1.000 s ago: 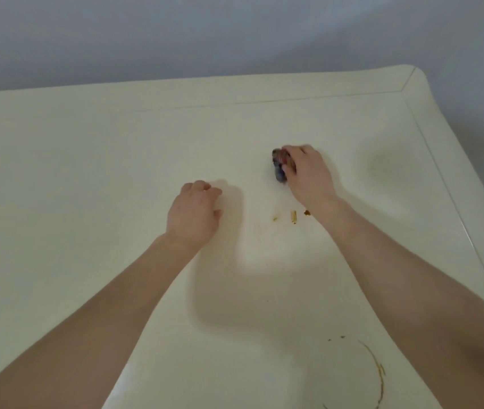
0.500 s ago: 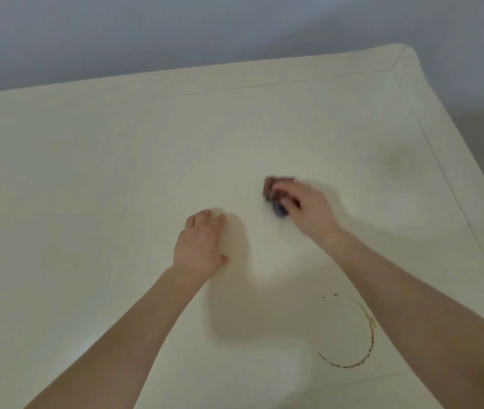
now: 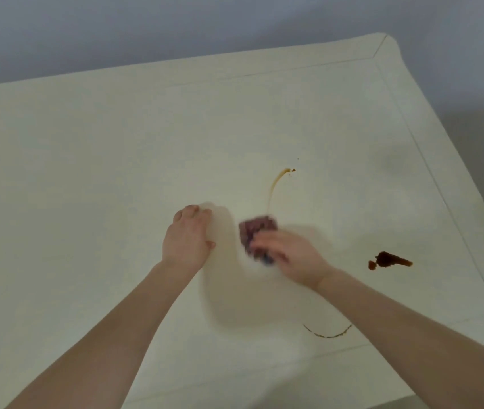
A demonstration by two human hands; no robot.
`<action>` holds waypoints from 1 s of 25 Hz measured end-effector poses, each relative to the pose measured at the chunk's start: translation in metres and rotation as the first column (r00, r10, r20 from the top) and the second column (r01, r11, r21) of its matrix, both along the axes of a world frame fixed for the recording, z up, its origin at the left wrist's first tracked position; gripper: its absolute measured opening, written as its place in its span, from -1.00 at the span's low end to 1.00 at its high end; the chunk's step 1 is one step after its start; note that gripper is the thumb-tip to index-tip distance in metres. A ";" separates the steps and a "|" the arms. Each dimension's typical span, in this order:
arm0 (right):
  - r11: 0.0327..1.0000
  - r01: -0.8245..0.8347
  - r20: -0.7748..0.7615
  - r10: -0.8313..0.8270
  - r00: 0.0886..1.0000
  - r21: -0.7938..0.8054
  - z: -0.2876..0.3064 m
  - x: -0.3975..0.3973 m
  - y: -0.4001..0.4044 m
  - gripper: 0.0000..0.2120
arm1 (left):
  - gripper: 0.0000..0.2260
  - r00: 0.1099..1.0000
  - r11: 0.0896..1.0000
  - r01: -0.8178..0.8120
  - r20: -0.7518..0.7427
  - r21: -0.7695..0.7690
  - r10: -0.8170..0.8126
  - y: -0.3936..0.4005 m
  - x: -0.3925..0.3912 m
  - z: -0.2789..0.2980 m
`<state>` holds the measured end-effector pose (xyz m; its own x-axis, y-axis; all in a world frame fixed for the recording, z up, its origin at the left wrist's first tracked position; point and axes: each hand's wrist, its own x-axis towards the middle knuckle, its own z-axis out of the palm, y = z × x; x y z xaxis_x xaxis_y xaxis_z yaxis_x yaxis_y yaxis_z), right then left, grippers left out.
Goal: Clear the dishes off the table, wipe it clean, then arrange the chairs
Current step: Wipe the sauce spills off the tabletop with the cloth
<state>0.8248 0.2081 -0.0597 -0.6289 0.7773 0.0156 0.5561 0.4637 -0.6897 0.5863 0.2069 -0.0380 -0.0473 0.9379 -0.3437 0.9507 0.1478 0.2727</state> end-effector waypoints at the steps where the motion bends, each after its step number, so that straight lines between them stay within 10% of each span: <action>1: 0.990 0.139 0.024 -0.139 0.990 0.016 0.000 -0.002 0.025 -0.68 | -0.42 1.000 1.000 -0.016 0.003 0.015 0.016 -0.009 0.001 0.000; 4: 0.965 0.263 0.198 -0.261 0.945 0.020 -0.011 -0.024 0.072 -0.61 | -0.42 0.998 0.998 -0.060 0.013 -0.007 0.060 -0.039 0.006 0.001; 11: 0.951 -0.303 0.077 0.299 0.951 0.054 -0.020 0.021 -0.052 -0.68 | -0.34 0.999 0.998 -0.033 -0.035 -0.056 0.031 -0.089 0.021 -0.002; 17: 0.919 0.388 0.149 -0.395 0.907 0.072 -0.018 0.015 -0.002 -0.67 | -0.43 0.982 0.982 -0.186 0.044 0.011 0.186 -0.107 0.020 0.001; 22: 0.918 -0.392 0.028 0.391 0.920 0.057 -0.022 -0.038 -0.107 -0.68 | -0.47 0.969 0.969 -0.246 0.000 0.025 0.246 -0.140 0.023 0.002; 25: 0.923 -0.377 0.005 0.377 0.926 0.075 -0.034 0.027 -0.085 -0.62 | -0.52 0.967 0.966 -0.256 -0.010 -0.026 0.256 -0.153 0.027 0.002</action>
